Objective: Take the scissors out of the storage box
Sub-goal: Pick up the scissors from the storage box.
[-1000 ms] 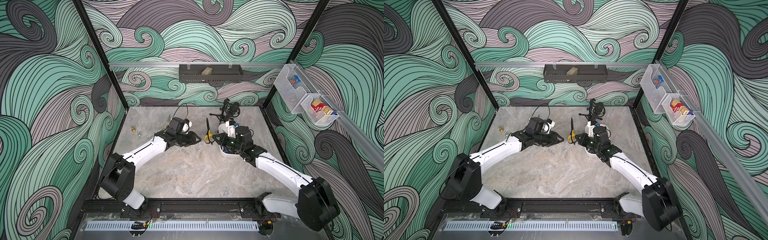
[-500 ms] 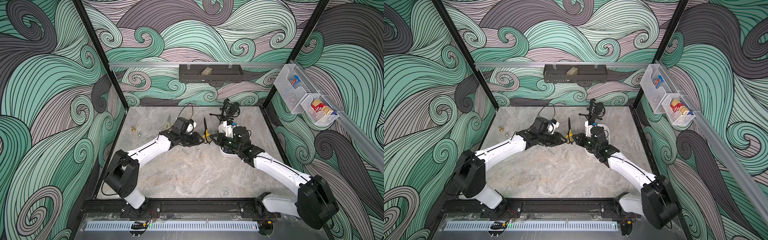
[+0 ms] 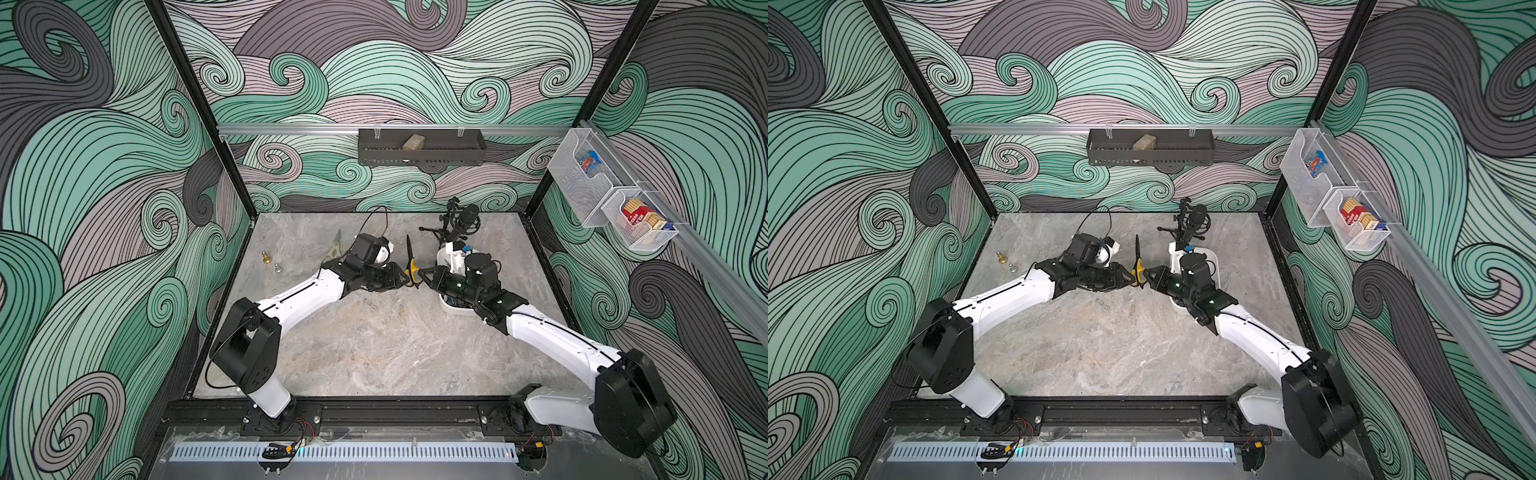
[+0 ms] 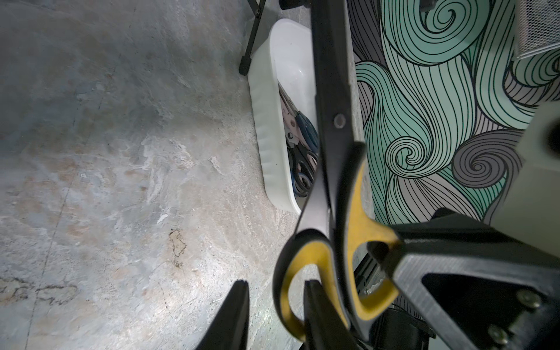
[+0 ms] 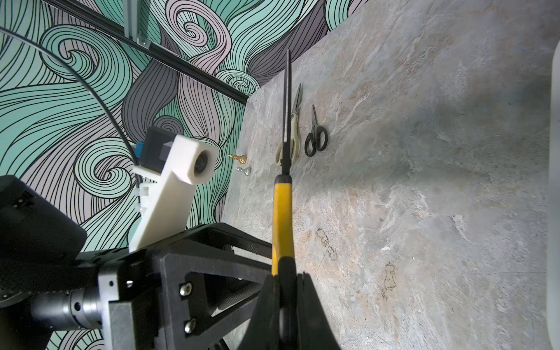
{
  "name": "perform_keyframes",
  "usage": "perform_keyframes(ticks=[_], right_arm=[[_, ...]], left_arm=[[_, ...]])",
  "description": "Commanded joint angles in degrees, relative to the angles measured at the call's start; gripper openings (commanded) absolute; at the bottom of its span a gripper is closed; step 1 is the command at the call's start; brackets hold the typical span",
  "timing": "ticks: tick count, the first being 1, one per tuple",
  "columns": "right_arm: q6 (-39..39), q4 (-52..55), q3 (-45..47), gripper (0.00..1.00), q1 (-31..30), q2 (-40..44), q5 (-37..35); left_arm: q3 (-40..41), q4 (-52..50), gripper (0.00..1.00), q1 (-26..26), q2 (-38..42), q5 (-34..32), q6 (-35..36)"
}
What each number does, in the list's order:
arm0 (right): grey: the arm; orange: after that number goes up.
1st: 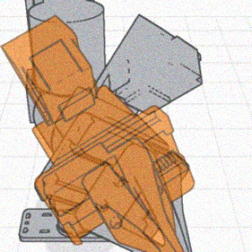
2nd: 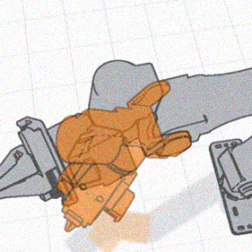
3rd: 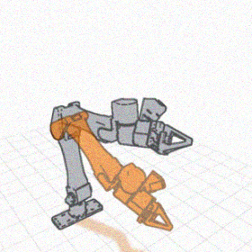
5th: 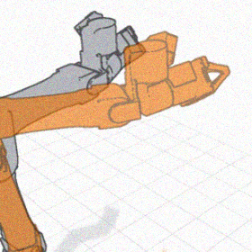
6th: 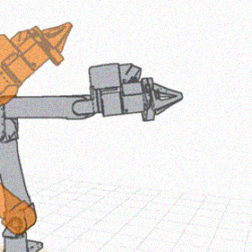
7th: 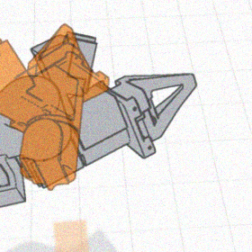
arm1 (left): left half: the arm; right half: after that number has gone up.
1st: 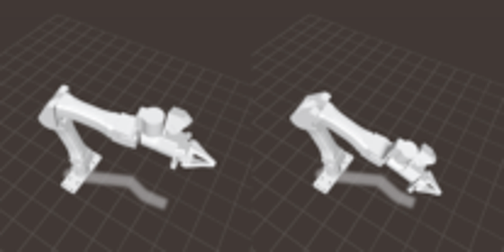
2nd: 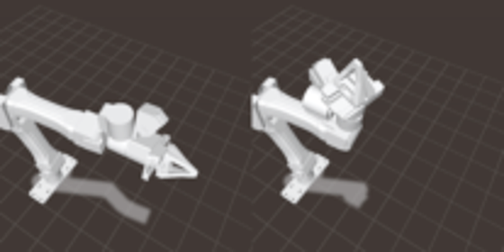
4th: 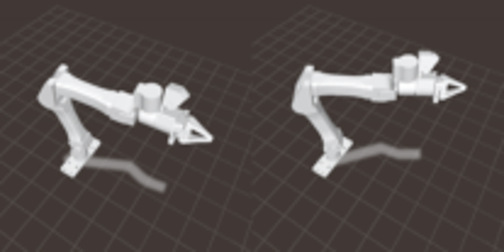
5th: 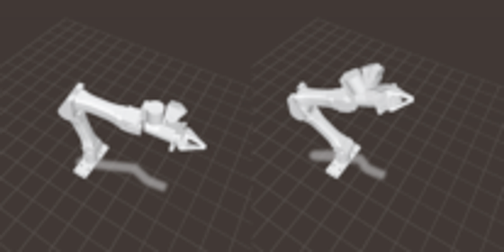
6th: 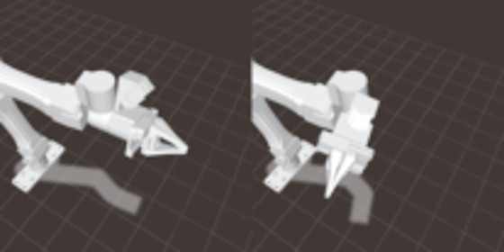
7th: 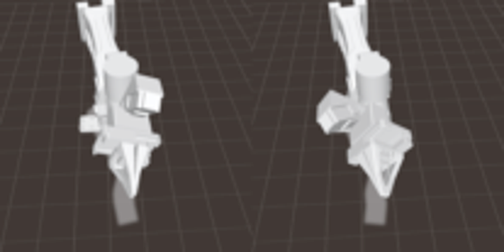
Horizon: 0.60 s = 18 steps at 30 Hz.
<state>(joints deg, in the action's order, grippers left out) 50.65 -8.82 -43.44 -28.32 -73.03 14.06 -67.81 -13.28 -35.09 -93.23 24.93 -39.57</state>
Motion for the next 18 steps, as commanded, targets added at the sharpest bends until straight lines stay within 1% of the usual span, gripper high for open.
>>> perform_keyframes(ticks=[1, 4, 11, 12, 13, 14, 15, 16, 17, 18], right_arm=[[1.2, -3.5, -1.0, 0.00, -0.4, -0.4, 1.5], [1.5, -4.0, -0.5, 0.00, -0.4, -0.3, 1.5], [2.2, -5.9, 0.9, 0.00, -0.4, -0.1, 2.0], [2.4, -6.4, 1.2, 0.00, -0.5, 0.0, 2.1], [2.7, -6.9, 1.5, 0.05, -0.5, 0.0, 2.2], [2.9, -7.2, 1.7, 0.15, -0.5, 0.0, 2.2], [2.9, -7.2, 1.8, 0.27, -0.4, 0.0, 2.2], [2.7, -7.2, 1.8, 0.41, -0.5, -0.1, 2.2], [2.7, -7.2, 1.8, 0.49, -0.5, -0.1, 2.2], [2.6, -7.3, 1.7, 0.53, -0.4, 0.0, 2.2]], left_arm=[[-1.8, 0.7, 0.31, -0.6, -1.1, -1.1, -0.7], [-2.2, 0.5, 0.25, -0.7, -1.4, -1.0, -0.6], [-2.6, 0.5, 0.06, -0.9, -1.7, -0.4, -0.8], [-2.6, 0.6, 0.05, -0.9, -1.8, -0.4, -0.8], [-2.5, 0.7, 0.04, -0.9, -1.8, -0.1, -0.9], [-2.7, 0.7, 0.04, -0.9, -2.0, 0.2, -1.1], [-2.6, 0.8, 0.04, -0.9, -2.0, 0.4, -1.2], [-2.6, 0.9, 0.04, -0.9, -2.2, 0.7, -1.3], [-2.7, 1.0, 0.04, -0.9, -2.1, 1.0, -1.4], [-2.7, 1.1, 0.04, -0.9, -2.3, 1.2, -1.6]])
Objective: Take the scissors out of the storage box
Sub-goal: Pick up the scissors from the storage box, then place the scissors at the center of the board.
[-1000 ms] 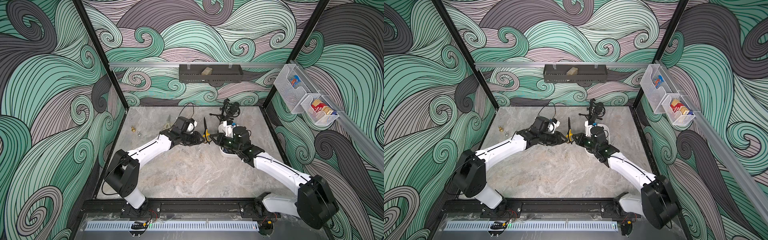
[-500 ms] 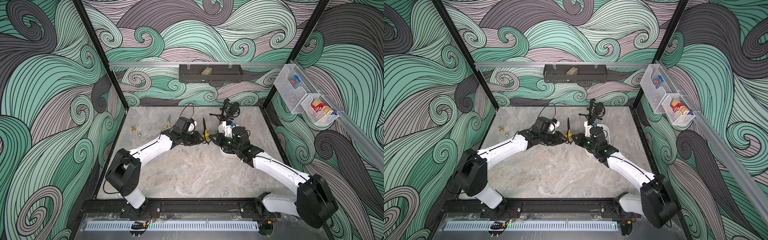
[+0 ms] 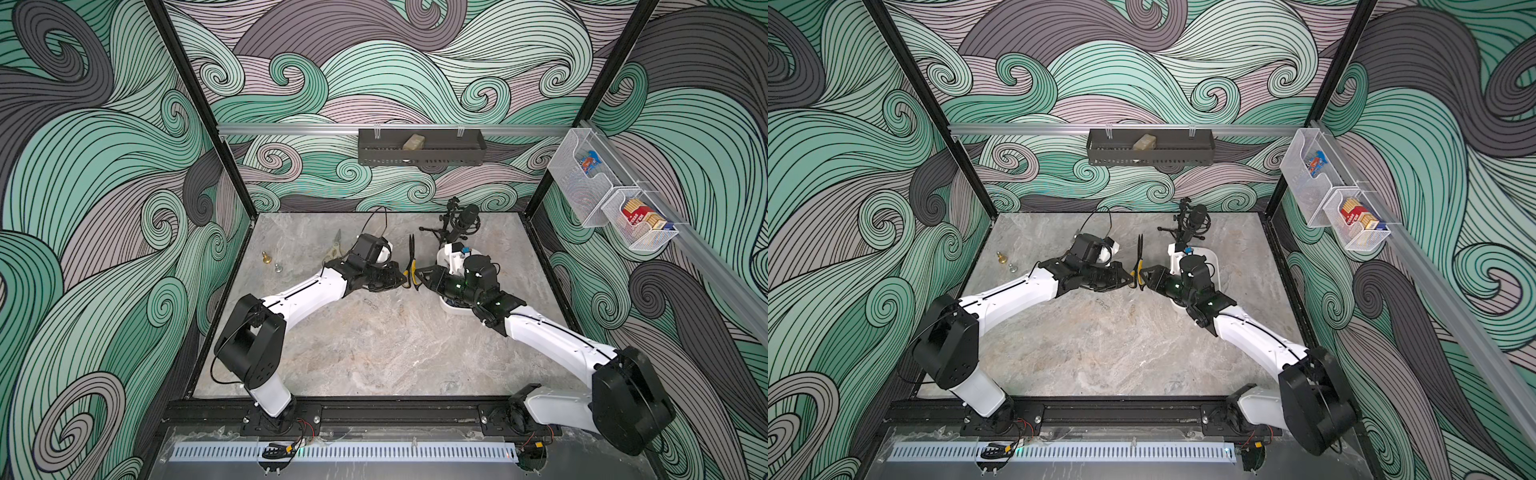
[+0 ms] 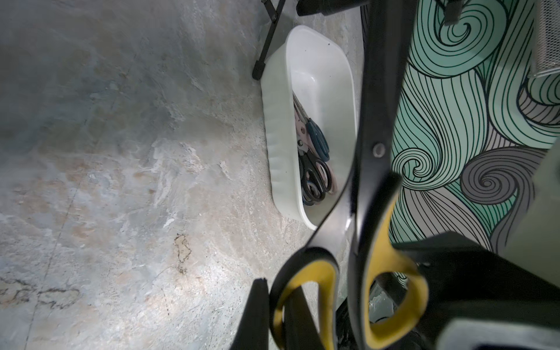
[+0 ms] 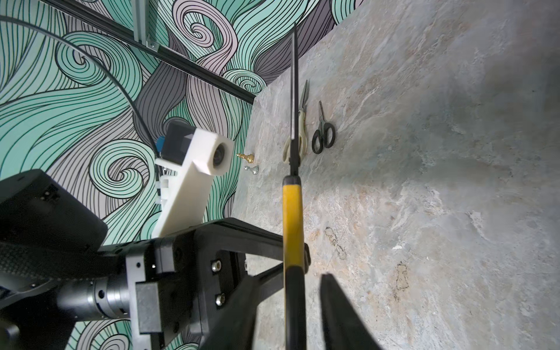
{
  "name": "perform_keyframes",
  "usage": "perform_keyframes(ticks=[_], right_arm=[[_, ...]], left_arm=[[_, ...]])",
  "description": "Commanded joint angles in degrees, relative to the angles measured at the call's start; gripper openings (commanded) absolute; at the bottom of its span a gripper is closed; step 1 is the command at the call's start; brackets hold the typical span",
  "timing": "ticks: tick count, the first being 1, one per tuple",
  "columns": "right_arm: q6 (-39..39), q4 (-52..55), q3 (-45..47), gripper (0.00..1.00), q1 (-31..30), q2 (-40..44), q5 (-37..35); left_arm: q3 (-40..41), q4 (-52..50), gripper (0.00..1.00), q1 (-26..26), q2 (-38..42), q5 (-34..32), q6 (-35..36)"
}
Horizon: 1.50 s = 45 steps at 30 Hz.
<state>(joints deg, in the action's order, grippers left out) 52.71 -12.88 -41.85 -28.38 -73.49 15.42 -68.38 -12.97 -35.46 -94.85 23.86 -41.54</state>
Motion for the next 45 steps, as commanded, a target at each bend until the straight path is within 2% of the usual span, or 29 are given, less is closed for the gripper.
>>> perform_keyframes(ticks=[1, 3, 8, 10, 14, 18, 19, 21, 23, 26, 31, 37, 41, 45], right_arm=[[0.4, -3.2, 0.1, 0.54, -0.3, 0.4, 0.7], [0.2, -3.2, 0.2, 0.52, -0.4, 0.1, 0.8], [0.1, -3.6, -0.1, 0.22, -0.4, -1.2, 1.3], [0.2, -4.0, 0.0, 0.15, -0.4, -1.8, 1.6], [0.6, -5.3, -0.2, 0.08, -0.6, -3.2, 2.4], [0.6, -5.9, -0.2, 0.07, -0.7, -4.1, 2.6], [0.4, -5.9, -0.4, 0.09, -0.7, -4.3, 2.6], [-0.1, -5.9, -0.8, 0.22, -0.7, -4.3, 2.4], [-0.9, -5.4, -1.3, 0.54, -0.4, -3.9, 2.2], [-2.7, -3.4, -2.5, 0.97, 1.1, -2.5, 1.3], [-6.5, -1.1, -3.8, 1.00, 7.1, 0.4, 2.6], [-10.3, 6.1, -5.4, 1.00, 13.7, 1.0, 3.3], [-12.6, 10.1, -5.0, 1.00, 15.3, 0.9, 3.7], [-13.8, 11.4, -3.7, 0.96, 15.5, 2.0, 3.6]], left_arm=[[-2.0, 0.9, 0.04, -0.6, -0.7, 2.5, 0.2], [-2.0, 1.4, 0.04, -0.6, -0.6, 3.0, -0.2], [-3.1, 1.5, 0.04, -0.6, -0.7, 3.4, -0.3], [-3.5, 1.5, 0.04, -0.6, -0.9, 3.8, -0.4], [-4.2, 2.3, 0.04, -0.6, -1.1, 5.2, -1.4], [-5.0, 2.9, 0.04, -0.6, -1.1, 6.7, -2.2], [-5.1, 3.0, 0.04, -0.6, -1.1, 7.0, -2.3], [-5.1, 3.1, 0.04, -0.5, -1.1, 7.1, -2.2], [-4.5, 3.3, 0.05, -0.3, -1.2, 7.1, -2.2], [-4.0, 3.1, 0.05, 0.3, -1.9, 6.7, -1.6], [-4.3, 1.5, 0.06, 3.2, -3.6, 4.5, 1.5], [-11.2, -6.9, 0.06, 6.2, -9.4, -4.4, 10.5], [-14.8, -8.7, 0.06, 7.0, -13.5, -10.8, 13.6], [-18.1, -9.3, 0.06, 7.6, -17.9, -16.1, 13.4]])
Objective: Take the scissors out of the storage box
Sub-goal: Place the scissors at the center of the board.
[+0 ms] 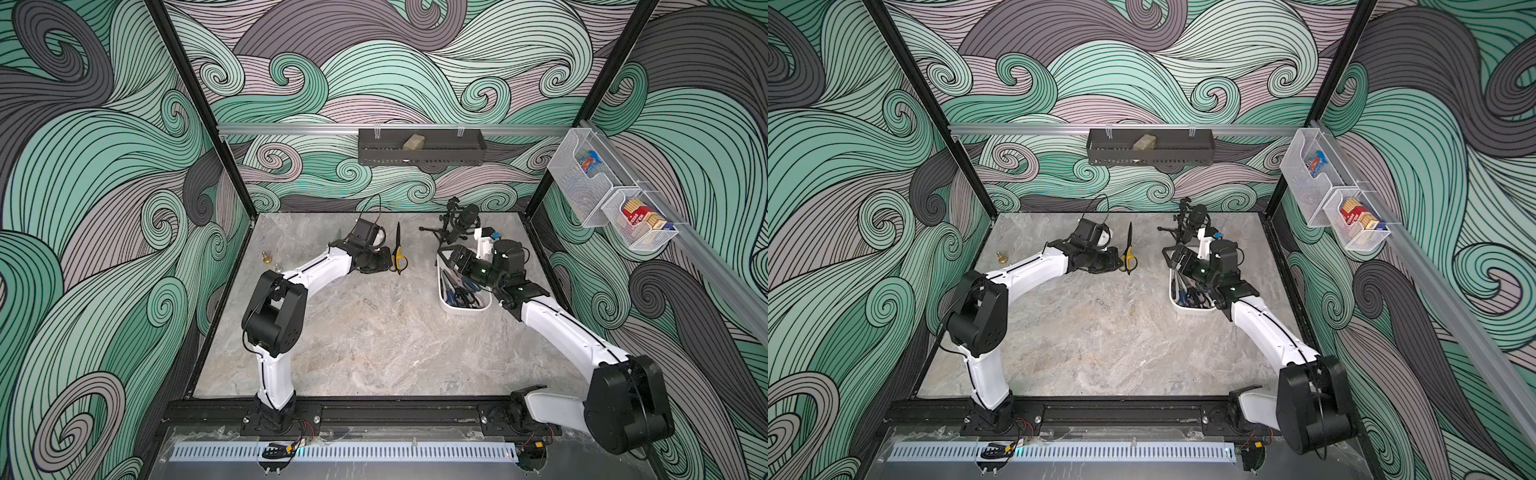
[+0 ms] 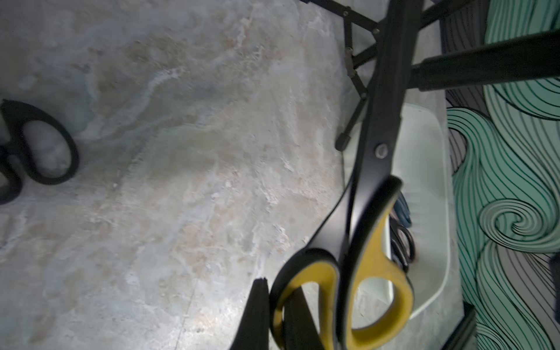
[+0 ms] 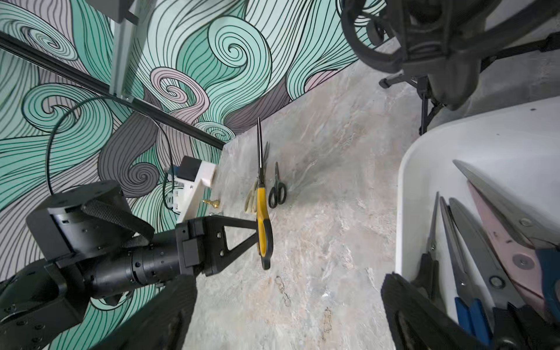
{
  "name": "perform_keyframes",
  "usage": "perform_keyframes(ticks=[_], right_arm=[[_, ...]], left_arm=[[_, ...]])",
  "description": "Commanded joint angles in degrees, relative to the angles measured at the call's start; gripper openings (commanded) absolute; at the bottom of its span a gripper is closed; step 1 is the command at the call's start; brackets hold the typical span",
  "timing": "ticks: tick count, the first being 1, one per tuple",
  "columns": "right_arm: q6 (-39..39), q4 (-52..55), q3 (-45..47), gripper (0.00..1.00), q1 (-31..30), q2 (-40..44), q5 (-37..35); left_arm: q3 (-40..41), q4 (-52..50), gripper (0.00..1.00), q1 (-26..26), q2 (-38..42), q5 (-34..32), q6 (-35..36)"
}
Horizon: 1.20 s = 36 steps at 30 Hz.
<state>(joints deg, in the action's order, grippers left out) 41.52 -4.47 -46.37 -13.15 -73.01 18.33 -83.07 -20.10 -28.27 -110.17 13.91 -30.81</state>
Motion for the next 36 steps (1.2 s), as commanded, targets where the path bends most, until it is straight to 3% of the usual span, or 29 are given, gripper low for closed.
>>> perform_keyframes(ticks=[1, 6, 13, 24, 30, 36], right_arm=[[-2.7, 3.5, 1.1, 0.95, 0.3, 1.9, 0.5], [-4.7, 6.5, 1.4, 0.94, 0.4, 3.0, -0.7], [-5.3, 7.0, 2.6, 0.94, 0.8, 4.1, -0.4], [-9.5, 10.2, 2.3, 0.95, 4.1, 3.9, 0.2], [-12.1, 12.8, 0.2, 0.94, 5.3, 1.5, 0.2], [-13.4, 13.0, 0.2, 0.89, 5.3, -1.3, 3.3]], left_arm=[[-4.6, -2.8, 0.06, 0.6, -4.1, -7.6, 2.3], [-13.2, -8.2, 0.06, 0.8, -13.7, -14.9, 0.6], [-23.2, -13.2, 0.06, 1.2, -22.0, -18.1, -1.5], [-23.0, -15.8, 0.12, 3.1, -23.8, -19.4, -0.5], [-23.2, -15.9, 0.31, 3.3, -23.7, -19.2, 0.1], [-24.6, -17.0, 0.35, 3.3, -23.0, -17.6, 0.2]])
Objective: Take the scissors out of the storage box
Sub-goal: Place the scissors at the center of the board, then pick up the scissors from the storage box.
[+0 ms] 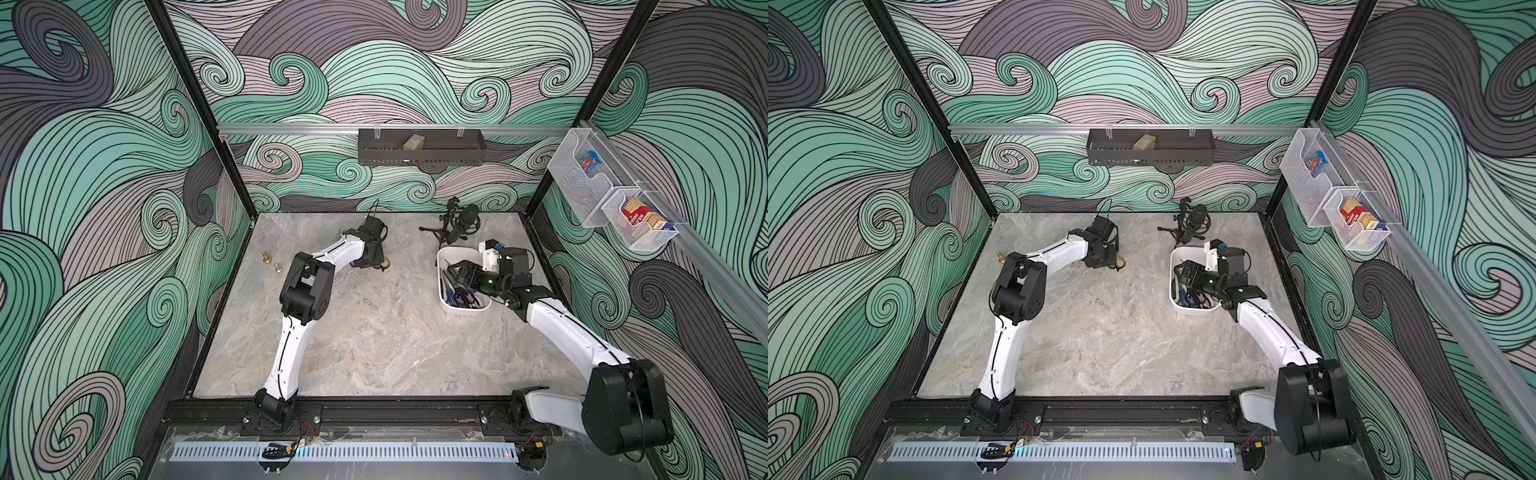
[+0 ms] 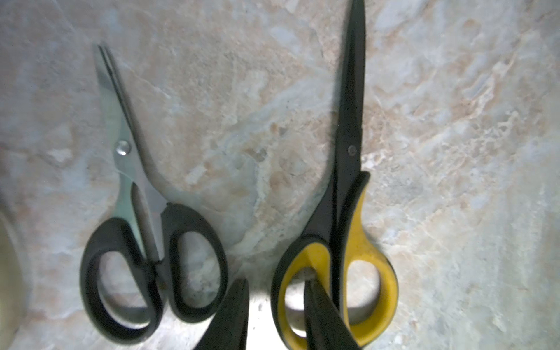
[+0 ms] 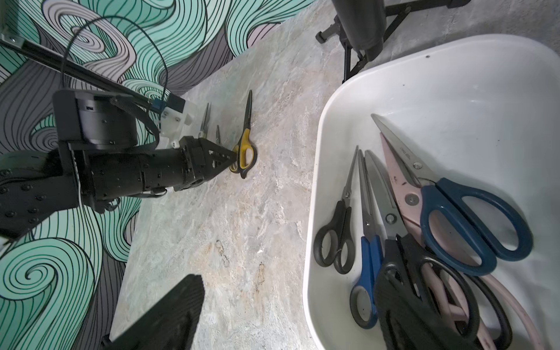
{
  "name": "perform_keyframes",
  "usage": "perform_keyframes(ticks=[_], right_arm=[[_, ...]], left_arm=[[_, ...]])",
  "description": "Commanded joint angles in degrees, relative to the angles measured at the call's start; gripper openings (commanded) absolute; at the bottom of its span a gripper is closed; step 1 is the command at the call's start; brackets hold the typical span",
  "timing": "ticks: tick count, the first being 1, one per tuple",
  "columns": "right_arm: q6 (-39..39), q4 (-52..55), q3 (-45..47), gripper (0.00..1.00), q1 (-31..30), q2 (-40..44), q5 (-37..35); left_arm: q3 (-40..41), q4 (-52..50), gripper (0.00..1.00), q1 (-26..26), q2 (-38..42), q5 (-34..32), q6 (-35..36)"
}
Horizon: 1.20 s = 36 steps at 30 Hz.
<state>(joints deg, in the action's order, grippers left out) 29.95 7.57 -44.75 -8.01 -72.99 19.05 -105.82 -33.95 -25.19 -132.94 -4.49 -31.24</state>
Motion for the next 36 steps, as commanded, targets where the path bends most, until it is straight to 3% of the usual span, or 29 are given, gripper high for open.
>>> perform_keyframes(ticks=[1, 10, 15, 19, 27, 36], right_arm=[[-2.1, 1.0, -1.5, 0.88, 0.2, -2.1, 3.4], [-4.7, 0.7, -4.5, 0.77, 0.7, -11.5, 9.4], [-5.9, 0.1, -6.3, 0.67, 0.9, -15.4, 11.5], [-5.3, -1.6, -5.9, 0.62, 1.1, -17.2, 12.5], [-2.8, -7.4, -2.6, 0.58, 1.1, -19.4, 16.3], [-2.0, -9.8, -1.8, 0.53, 1.1, -21.3, 16.4]], left_arm=[[-2.2, -3.2, 0.36, 0.2, 0.3, 1.1, 0.6], [-2.4, -3.8, 0.37, 0.5, 9.3, 2.4, 2.1], [1.4, -3.2, 0.38, 1.1, 16.1, 2.5, 2.3], [7.9, -0.5, 0.38, 2.3, 22.6, 5.7, 1.8], [30.6, 14.1, 0.37, 5.7, 37.3, 20.7, -3.0], [41.0, 13.2, 0.37, 10.4, 46.0, 23.7, -0.9]])
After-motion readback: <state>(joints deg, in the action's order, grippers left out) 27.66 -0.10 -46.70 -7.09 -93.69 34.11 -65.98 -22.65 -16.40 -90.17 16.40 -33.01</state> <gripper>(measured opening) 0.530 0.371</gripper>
